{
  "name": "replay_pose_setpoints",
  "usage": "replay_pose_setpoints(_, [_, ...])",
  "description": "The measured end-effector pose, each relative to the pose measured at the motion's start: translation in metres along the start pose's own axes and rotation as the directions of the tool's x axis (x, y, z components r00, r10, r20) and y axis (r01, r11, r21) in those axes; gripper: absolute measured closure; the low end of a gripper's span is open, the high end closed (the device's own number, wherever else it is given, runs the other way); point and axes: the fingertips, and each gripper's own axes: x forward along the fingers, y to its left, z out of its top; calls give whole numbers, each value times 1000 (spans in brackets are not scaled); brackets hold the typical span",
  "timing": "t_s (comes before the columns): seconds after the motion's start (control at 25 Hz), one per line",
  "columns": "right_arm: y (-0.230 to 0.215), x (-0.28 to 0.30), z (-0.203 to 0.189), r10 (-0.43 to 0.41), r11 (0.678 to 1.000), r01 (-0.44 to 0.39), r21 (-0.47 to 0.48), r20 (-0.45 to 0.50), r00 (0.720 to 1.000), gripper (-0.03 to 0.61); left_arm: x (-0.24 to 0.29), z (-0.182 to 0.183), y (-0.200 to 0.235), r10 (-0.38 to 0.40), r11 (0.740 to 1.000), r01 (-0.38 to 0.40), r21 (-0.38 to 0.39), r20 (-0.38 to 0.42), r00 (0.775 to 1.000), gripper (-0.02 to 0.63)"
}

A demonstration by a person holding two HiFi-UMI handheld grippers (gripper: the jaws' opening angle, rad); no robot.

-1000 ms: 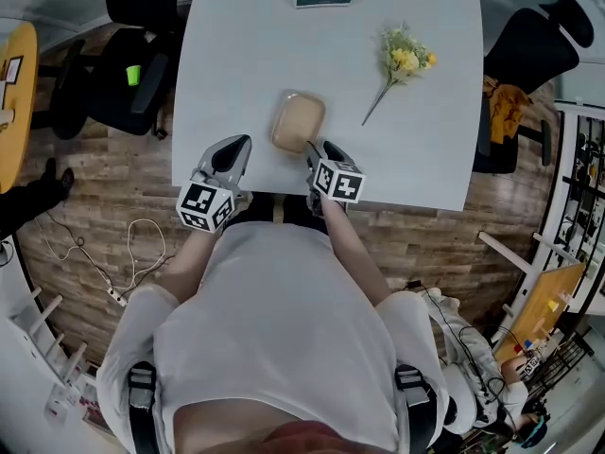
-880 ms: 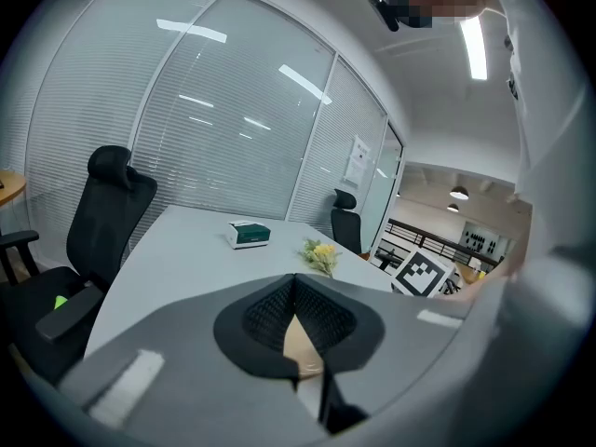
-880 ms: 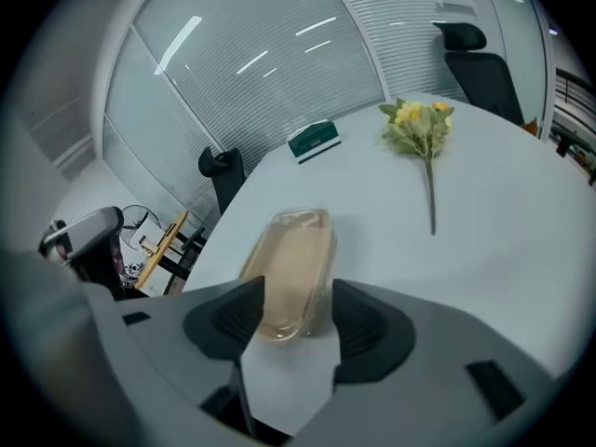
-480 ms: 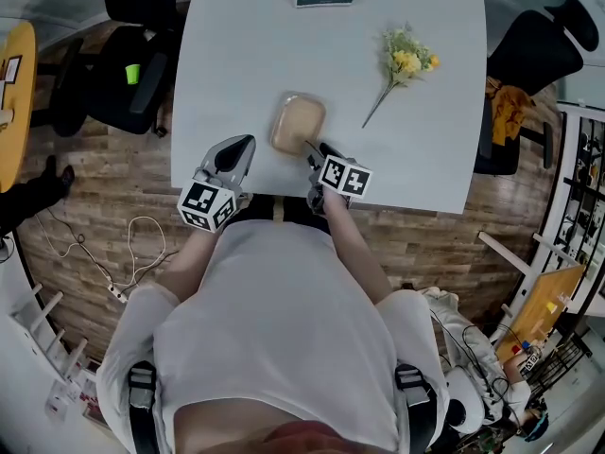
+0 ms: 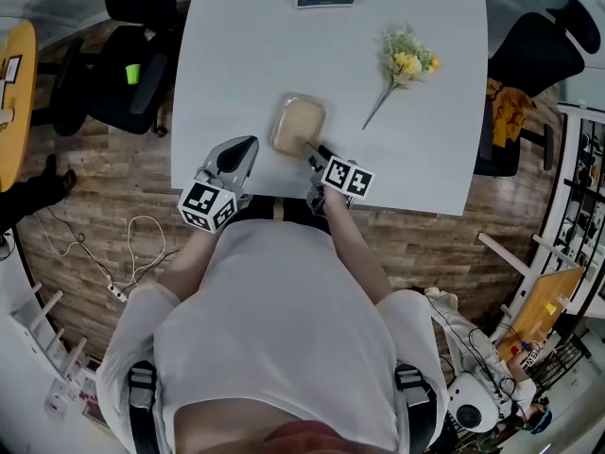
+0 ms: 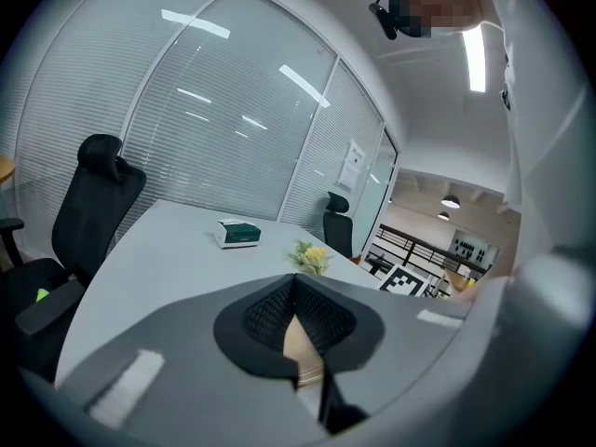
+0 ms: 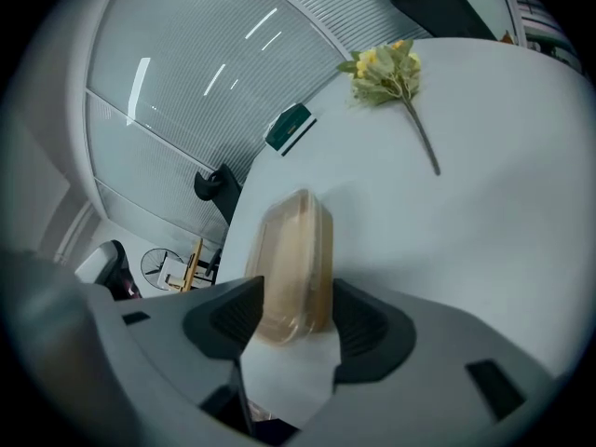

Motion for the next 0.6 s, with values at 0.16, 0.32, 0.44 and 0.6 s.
replay_pose_setpoints(0.16, [1, 1, -1, 20, 999, -20, 26, -10, 1000, 354, 1, 0, 1, 3, 1000, -3, -2, -3, 1000, 603])
replay_pose_setpoints(0.32, [0, 2, -3, 23, 999, -22, 35, -18, 1000, 383, -1, 1, 3, 8, 1000, -8, -1, 4, 1000, 603])
replay_pose_setpoints(0.44, [-1, 2, -3, 21, 999, -20, 35, -21, 1000, 408, -1, 1, 3, 9, 1000, -9, -1, 5, 1000, 603])
replay_pose_setpoints(0.6, [2, 2, -2, 15, 1000, -14, 20, -30, 999, 423, -1, 1, 4, 10, 1000, -10, -1, 6, 1000, 603])
